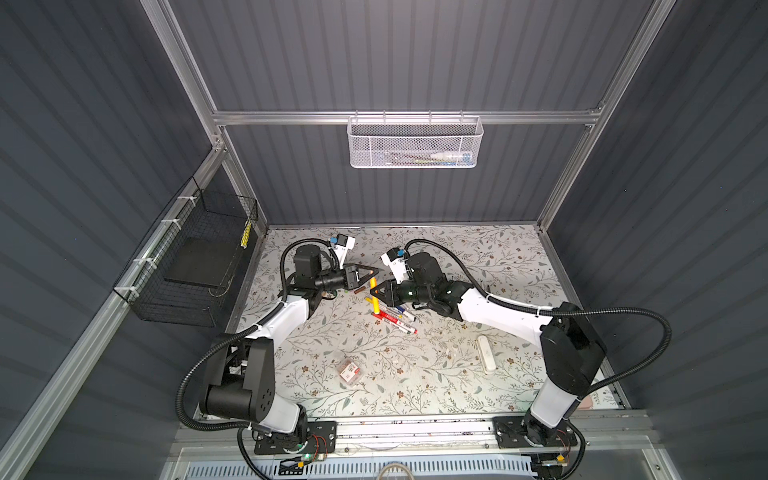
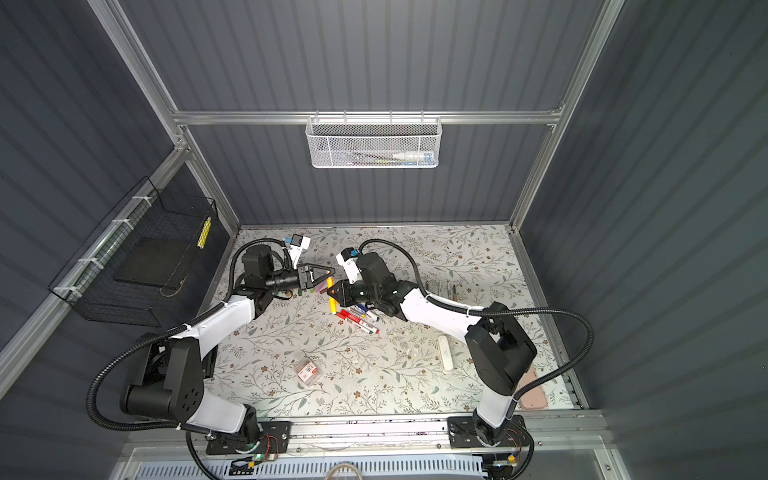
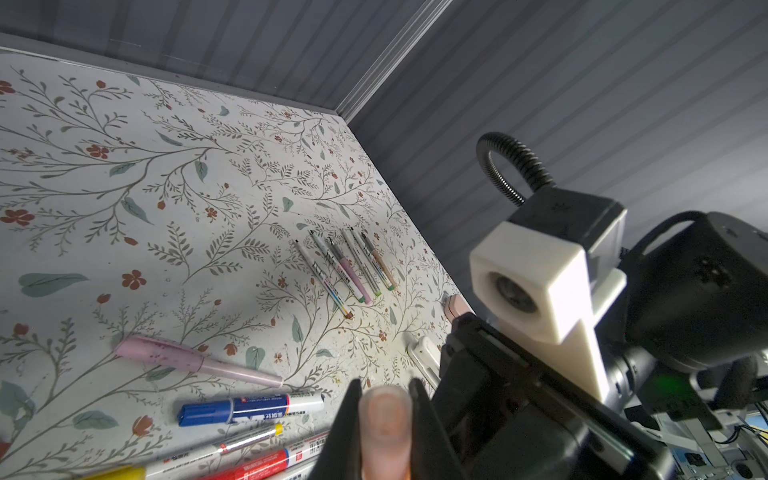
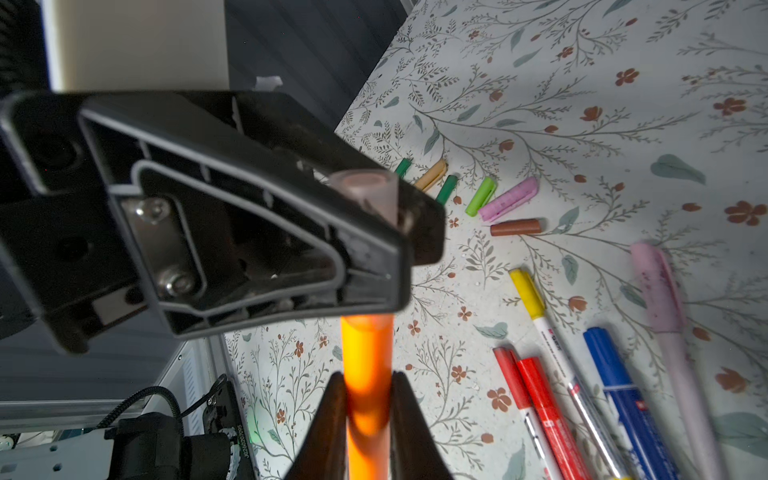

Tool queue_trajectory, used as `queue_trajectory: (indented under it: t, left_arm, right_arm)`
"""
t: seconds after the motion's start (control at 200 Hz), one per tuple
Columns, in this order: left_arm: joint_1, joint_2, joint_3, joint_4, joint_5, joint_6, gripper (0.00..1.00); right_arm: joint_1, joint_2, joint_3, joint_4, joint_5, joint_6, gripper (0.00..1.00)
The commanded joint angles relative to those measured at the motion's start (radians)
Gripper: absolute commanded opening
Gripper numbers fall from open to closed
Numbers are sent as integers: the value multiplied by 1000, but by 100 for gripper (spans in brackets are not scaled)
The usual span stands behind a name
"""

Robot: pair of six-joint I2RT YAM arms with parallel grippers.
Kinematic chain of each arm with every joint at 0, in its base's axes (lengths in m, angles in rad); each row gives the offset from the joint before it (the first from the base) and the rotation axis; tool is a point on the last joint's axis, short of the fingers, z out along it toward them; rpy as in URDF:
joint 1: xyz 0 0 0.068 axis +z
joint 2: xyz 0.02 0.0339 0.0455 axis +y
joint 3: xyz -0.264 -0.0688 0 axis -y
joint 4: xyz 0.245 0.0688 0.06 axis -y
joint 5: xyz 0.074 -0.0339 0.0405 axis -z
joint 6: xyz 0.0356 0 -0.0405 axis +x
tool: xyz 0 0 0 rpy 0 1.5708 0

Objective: Open the pen caps
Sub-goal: 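Close the left gripper on the translucent cap while the right holds the highlighter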

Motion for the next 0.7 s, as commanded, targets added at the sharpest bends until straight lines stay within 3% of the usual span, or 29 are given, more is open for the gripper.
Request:
queue_trajectory:
  t: [0.0,0.145,0.28,0.54,0.695]
  left_arm:
    - [8,-4,17,-11,-17,29,16]
    - [9,-4,17,-15,-20,31,16]
    - [10,-7,27,-34,-23,31,16]
    - [21,-10,40,-44,-29,23,15]
    - [52,-3,50,-16,-49,-17,7]
  right_arm:
    - [4,11,16,9,-13,0,7]
    - [4,28,20,46,-46,20,26]
    - [4,57,43,38,-46,28,27]
    - [4,50,5,48,-47,42,0]
    - [27,32,-95,118,-52,84,0]
